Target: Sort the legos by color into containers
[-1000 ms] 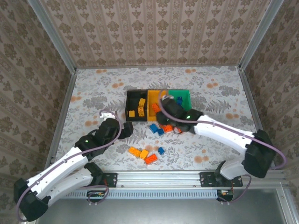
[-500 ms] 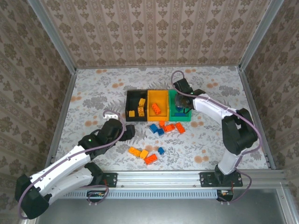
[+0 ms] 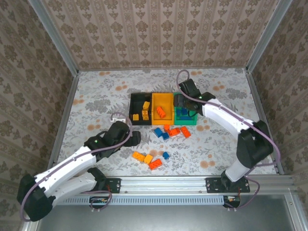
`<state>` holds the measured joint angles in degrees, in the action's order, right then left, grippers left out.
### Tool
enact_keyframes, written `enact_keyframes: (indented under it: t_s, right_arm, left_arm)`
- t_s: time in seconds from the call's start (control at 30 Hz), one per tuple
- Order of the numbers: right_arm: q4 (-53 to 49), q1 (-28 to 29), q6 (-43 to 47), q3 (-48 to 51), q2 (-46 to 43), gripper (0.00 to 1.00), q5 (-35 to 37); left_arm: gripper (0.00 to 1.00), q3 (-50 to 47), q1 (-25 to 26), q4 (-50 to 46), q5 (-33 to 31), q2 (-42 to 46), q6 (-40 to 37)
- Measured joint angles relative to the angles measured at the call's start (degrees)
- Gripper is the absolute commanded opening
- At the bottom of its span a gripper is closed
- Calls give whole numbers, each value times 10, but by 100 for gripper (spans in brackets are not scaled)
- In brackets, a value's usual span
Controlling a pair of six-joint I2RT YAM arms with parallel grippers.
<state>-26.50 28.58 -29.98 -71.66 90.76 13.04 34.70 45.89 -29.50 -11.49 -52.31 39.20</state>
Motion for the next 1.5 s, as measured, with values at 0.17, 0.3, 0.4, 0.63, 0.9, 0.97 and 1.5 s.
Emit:
enact_keyframes:
  t_s: [0.17, 0.3, 0.4, 0.63, 0.9, 0.97, 1.5]
  right_arm:
    - [11, 32, -5, 67, -78, 70, -11]
    - [14, 36, -13, 118, -101, 70, -24]
    - [14, 42, -16, 146, -119, 70, -30]
    - [16, 49, -19, 189, -162, 70, -34]
    - [17, 49, -19, 208, -185, 70, -33]
    - [17, 49, -19, 208, -191, 70, -33]
    - [16, 45, -19, 214, -209, 71, -31]
  left_arm:
    - [93, 24, 28, -21, 37, -96, -6]
    - [93, 24, 60, -26, 66, -151, -6]
    - [93, 30, 105, -31, 72, -176, -6]
    - [75, 116, 202, -46, 49, -248, -19]
    - [61, 141, 240, -66, 19, -320, -24]
    - [60, 141, 243, -72, 10, -325, -23]
    - [36, 141, 246, -69, 19, -351, -21]
